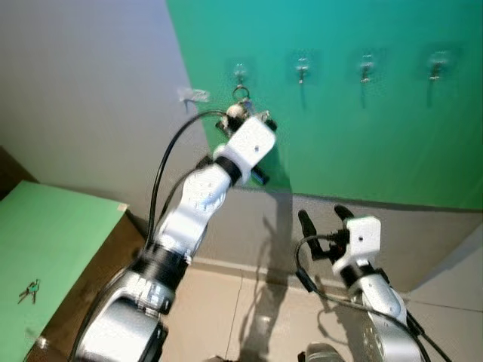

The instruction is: Hang keys on a hook

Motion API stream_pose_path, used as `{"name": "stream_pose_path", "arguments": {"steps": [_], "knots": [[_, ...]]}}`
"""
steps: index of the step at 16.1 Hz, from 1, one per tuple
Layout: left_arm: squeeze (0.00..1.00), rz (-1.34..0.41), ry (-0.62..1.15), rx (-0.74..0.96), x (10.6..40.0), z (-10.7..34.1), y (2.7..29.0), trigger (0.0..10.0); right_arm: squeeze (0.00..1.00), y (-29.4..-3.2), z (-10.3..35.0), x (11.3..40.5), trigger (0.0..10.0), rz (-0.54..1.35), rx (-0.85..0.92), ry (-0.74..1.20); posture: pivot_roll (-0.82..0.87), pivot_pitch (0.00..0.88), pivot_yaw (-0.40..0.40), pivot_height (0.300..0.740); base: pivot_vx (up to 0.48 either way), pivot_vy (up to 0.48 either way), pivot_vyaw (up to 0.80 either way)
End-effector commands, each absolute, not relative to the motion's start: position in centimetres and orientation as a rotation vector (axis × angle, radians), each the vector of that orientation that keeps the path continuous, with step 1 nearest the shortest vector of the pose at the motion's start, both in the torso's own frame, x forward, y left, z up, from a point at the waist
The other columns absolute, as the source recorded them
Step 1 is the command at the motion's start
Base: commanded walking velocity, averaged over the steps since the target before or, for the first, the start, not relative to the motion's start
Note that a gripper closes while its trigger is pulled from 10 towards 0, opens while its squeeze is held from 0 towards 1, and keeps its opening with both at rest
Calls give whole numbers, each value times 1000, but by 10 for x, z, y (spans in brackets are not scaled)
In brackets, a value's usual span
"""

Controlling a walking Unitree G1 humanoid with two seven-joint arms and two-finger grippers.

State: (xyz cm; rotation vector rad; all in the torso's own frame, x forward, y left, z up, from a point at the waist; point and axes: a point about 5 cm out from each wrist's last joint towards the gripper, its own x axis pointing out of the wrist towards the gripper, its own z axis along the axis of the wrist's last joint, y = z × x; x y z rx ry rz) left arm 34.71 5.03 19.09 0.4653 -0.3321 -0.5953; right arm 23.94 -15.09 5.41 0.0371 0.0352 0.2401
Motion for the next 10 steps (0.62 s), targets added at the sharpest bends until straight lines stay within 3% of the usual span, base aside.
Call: {"name": "stream_pose_path", "arguments": {"steps": [1, 4, 6, 10], "knots": [[0, -554, -345, 475, 353, 198, 58, 0, 0, -145, 57, 239, 10000, 253, 33, 27, -301, 48, 169, 740, 0, 0, 0], [0, -600, -311, 357, 348, 193, 52, 0, 0, -145, 54, 234, 10000, 235, 35, 39, -318, 53, 191, 740, 0, 0, 0], [0, -590, -172, 194, 331, 157, 61, 0, 0, -148, 52, 232, 10000, 219, 33, 50, -319, 62, 196, 740, 0, 0, 0], [0, -517, -117, 156, 313, 129, 83, 0, 0, -150, 50, 230, 10000, 218, 33, 56, -298, 63, 188, 740, 0, 0, 0]]}}
